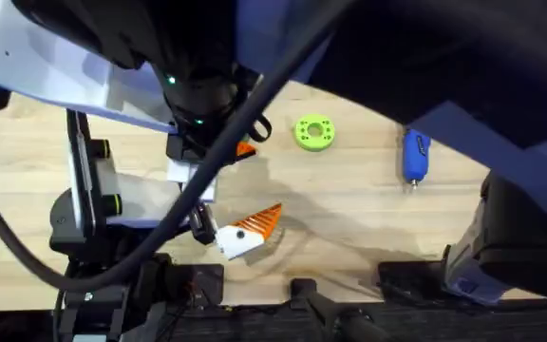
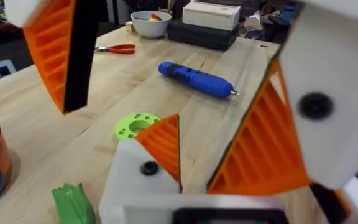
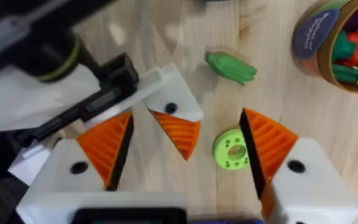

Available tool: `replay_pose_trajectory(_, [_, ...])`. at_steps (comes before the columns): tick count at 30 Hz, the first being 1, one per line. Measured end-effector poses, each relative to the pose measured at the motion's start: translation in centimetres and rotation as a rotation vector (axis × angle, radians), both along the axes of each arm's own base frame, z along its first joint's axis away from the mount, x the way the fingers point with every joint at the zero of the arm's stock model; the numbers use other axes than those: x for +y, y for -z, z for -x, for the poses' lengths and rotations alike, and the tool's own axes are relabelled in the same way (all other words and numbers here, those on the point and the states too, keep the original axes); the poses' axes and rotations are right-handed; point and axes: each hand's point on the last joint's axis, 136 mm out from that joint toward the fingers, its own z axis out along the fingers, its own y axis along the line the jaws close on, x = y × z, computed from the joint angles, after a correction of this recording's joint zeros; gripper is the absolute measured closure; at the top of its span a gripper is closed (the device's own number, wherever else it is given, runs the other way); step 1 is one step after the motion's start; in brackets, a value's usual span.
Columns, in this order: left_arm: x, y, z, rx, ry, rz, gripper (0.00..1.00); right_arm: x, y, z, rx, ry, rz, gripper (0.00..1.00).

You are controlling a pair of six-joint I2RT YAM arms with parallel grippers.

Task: Pick up the gripper from the table and insert it into the empty holder that is missing its gripper. Then pick up a screw, insert it into the mounting hole, and use the screwdriver to tighten it. Finally, clean up the table by picking up the vegetable and placing it into the bucket.

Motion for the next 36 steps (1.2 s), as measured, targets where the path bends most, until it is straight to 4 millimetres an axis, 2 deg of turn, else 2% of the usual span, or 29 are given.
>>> replay_pose_trajectory(7, [0.0,0.0,0.1,0.000,0.003,0.000,0.015,0.0,-0.3,0.0,-0.002,0.000,-0.004,0.010])
replay_pose_trajectory(13, [0.0,0.0,0.1,0.000,0.004,0.000,0.015,0.0,-2.3,-0.5,-0.007,0.072,-0.076,0.010])
replay_pose_trajectory(15, [0.0,0.0,0.1,0.000,0.004,0.000,0.015,-1.1,-3.1,-0.7,0.003,0.126,-0.088,0.008])
replay_pose_trajectory(24, [0.0,0.0,0.1,0.000,0.004,0.000,0.016,-9.0,-7.0,-3.0,0.051,0.514,-0.142,0.010])
replay_pose_trajectory(27, [0.0,0.0,0.1,0.000,0.004,0.000,0.014,-10.9,-7.4,-3.9,0.065,0.648,-0.160,0.009])
replay_pose_trajectory(32, [0.0,0.0,0.1,0.000,0.006,0.001,0.016,-12.7,-7.4,-5.7,0.081,0.820,-0.186,0.011])
replay_pose_trajectory(36, [0.0,0.0,0.1,0.000,0.007,0.001,0.014,-14.3,-7.2,-6.1,0.089,0.903,-0.187,0.011])
